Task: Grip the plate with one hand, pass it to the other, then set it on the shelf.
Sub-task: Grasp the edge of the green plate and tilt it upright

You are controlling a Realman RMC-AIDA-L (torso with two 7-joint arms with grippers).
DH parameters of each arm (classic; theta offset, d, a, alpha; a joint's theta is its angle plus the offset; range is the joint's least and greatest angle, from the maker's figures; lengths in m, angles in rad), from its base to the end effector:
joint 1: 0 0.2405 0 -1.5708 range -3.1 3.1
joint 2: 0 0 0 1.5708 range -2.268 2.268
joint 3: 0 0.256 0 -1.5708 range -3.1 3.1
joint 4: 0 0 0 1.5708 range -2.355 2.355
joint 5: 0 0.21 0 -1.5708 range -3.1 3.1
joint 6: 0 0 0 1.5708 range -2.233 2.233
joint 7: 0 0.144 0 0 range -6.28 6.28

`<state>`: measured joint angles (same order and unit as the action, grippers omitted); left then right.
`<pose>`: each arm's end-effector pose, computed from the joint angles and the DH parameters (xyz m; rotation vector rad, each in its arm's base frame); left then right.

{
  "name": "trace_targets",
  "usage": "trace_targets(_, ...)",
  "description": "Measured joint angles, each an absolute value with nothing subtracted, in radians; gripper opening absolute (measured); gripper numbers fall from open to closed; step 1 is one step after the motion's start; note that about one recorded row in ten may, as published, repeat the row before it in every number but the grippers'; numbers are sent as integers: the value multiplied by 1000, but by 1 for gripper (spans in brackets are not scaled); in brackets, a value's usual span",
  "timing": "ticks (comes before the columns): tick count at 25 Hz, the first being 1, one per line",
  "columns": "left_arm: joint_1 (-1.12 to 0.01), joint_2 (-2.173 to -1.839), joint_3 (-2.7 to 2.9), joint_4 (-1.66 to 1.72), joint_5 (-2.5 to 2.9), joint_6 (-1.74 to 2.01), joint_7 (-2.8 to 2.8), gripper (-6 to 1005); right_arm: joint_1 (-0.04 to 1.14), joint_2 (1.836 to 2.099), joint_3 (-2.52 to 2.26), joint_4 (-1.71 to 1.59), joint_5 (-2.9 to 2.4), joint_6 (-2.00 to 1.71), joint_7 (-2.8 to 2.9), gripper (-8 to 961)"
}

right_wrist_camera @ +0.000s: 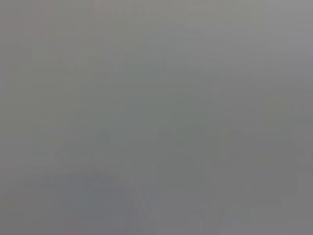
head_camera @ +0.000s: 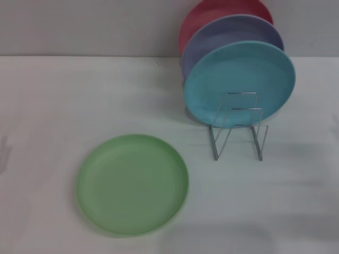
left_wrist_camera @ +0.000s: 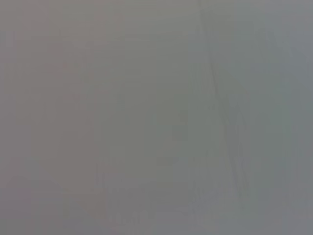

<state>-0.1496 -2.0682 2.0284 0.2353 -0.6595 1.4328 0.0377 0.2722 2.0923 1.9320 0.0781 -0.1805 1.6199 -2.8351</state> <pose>-0.3692 0.2428 0.0298 -1.3562 -0.3496 -0.5862 0.3466 0.2586 0.0448 -1.3681 0.3543 0.9152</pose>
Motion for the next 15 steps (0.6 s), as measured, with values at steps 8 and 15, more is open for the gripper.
trace_targets(8, -162, -2053, 2053, 248, -632, 1412, 21, 780, 311, 2092, 1921, 53, -185, 1630, -2820, 827)
trace_targets(15, -151, -1939, 1992, 578, -453, 979, -136, 778, 317, 2092, 1924, 53, -180, 1629, -2808, 826)
